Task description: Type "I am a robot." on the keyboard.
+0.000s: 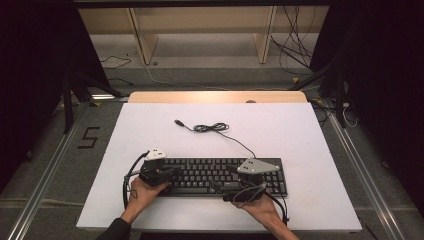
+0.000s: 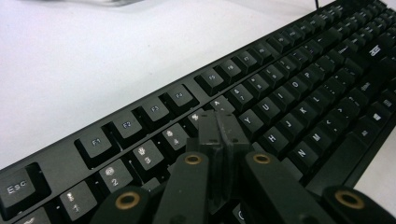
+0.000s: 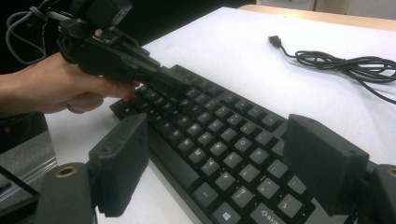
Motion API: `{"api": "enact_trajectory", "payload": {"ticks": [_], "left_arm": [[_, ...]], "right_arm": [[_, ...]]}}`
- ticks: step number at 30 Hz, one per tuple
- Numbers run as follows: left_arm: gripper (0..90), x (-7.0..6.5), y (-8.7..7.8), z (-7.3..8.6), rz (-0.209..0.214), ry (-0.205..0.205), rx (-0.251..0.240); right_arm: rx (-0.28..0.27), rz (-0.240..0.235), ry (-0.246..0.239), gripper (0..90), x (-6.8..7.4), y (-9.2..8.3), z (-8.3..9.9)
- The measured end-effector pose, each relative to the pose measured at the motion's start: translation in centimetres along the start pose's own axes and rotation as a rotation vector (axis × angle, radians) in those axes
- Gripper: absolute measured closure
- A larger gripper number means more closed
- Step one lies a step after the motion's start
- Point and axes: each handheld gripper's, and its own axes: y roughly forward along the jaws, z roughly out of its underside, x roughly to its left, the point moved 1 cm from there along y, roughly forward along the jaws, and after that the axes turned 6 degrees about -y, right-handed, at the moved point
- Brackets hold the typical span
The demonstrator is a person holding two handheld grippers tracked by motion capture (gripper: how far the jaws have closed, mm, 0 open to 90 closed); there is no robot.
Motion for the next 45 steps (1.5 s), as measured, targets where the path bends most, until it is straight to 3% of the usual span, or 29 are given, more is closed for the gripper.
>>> {"api": "enact_trajectory", "payload": {"ticks": [11, 14, 18, 23, 36, 45], "left_arm": [[89.0, 0.2, 0.9, 0.2, -0.017, 0.004, 0.045], [89.2, 0.3, 0.9, 0.2, 0.001, -0.02, 0.059], [89.1, 0.3, 0.9, 0.2, -0.002, -0.011, 0.055], [86.9, 0.2, 0.6, 0.2, -0.011, 0.002, 0.039], [70.3, 0.6, -1.9, -0.2, -0.007, -0.042, -0.061], [56.5, 0.7, -3.5, 0.0, 0.032, -0.067, -0.118]], "right_arm": [[0.001, -0.003, -0.004, 23.6, 0.1, 0.0, 0.0], [0.004, -0.003, -0.005, 23.6, 0.1, 0.0, 0.0], [0.005, -0.004, -0.006, 23.6, 0.1, 0.1, 0.0], [0.0, -0.002, -0.004, 23.6, 0.1, 0.0, -0.1], [0.001, 0.004, -0.003, 23.7, -0.1, 0.1, 0.0], [0.009, 0.007, 0.0, 24.3, -0.2, 0.4, 0.0]]}}
